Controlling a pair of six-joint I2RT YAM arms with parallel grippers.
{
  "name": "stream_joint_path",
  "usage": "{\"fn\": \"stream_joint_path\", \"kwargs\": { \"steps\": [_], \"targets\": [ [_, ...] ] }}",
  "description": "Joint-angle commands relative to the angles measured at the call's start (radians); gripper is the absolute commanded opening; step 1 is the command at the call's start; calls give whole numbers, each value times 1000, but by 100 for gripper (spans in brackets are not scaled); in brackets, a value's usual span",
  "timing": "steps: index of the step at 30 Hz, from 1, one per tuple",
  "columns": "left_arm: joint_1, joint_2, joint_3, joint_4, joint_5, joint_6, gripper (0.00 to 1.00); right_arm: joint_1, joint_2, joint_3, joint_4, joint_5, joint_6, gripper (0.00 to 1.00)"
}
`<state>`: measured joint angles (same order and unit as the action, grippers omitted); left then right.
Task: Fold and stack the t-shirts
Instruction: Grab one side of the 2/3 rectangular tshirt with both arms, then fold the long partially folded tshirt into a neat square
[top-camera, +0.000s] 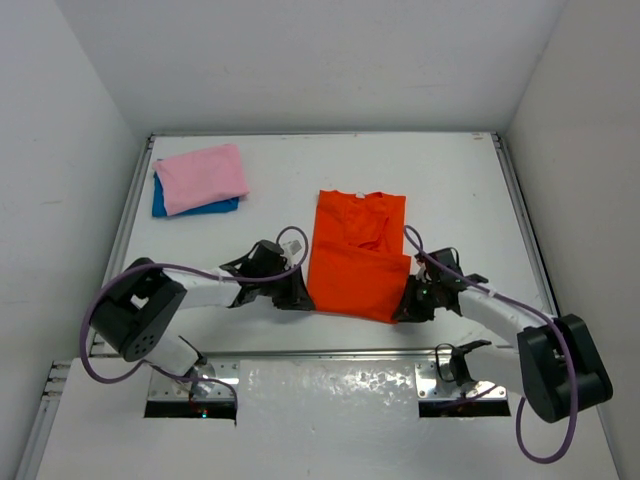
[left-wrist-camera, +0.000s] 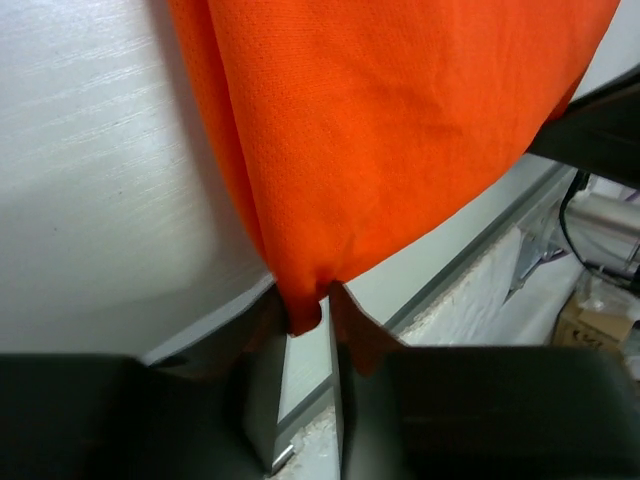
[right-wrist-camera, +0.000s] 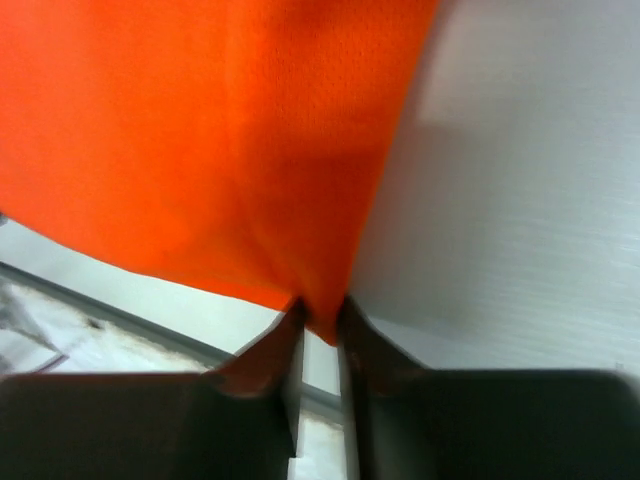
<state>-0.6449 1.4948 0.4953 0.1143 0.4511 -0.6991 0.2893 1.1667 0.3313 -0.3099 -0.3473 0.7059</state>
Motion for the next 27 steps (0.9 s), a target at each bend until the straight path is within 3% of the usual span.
{"fn": "stream_joint_path", "kwargs": {
  "steps": [1,2,5,16,27],
  "targets": [
    [-10,-30,-1,22,-12,-14,12,8,-16,-8,-38,63,-8,9],
    [-13,-51,-4,16,-26,-26,9,7,-25,-5,-61,70,-17,0],
    [-16,-108,-32,5,-43,-62,0,7,-67,14,-121,86,-39,0],
    [-41,-307,-18,-57,-75,-186,0,7,-142,185,-320,113,-91,0],
    [-38,-292,267,-304,-189,-177,0,5,39,544,-480,197,-138,0]
  ]
}}
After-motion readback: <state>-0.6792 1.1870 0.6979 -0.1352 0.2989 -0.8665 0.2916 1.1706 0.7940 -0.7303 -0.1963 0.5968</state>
